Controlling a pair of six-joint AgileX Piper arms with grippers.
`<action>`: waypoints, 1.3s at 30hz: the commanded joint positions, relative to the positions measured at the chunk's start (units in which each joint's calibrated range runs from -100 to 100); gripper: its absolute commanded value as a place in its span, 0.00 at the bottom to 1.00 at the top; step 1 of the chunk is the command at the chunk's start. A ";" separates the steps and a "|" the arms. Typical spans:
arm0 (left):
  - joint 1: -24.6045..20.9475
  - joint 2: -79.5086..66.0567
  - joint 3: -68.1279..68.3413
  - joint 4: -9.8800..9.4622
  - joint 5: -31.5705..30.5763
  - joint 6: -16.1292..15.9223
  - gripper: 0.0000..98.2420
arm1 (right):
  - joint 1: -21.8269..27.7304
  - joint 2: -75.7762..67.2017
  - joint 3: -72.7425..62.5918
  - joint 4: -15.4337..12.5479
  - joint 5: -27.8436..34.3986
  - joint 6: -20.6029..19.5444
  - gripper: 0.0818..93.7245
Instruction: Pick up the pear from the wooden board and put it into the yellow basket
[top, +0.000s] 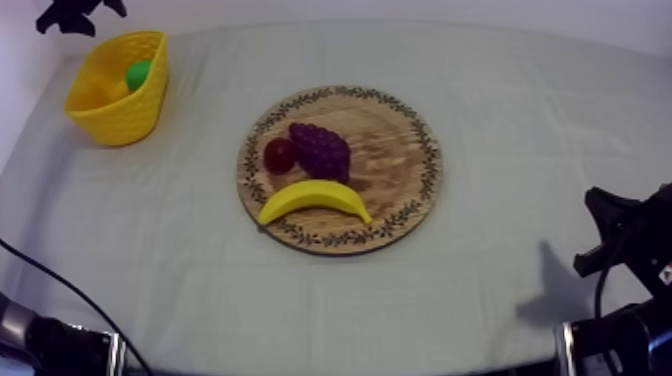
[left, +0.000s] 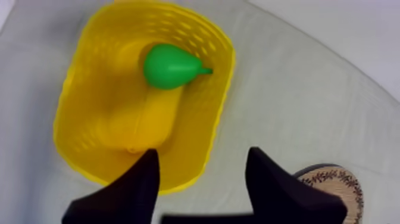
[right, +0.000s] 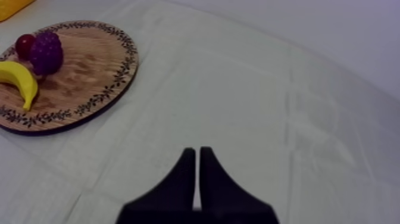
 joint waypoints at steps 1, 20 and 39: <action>0.21 -4.63 4.46 0.02 -2.74 -0.78 0.49 | 0.00 -0.04 -0.05 0.01 0.02 -0.01 0.00; 1.98 -30.44 36.34 -0.87 -21.46 -4.70 0.01 | 0.00 -0.04 -0.05 0.01 0.02 -0.01 0.00; 5.33 -62.31 68.06 -4.72 -30.05 -3.60 0.00 | 0.00 -0.04 -0.05 0.01 0.02 -0.01 0.00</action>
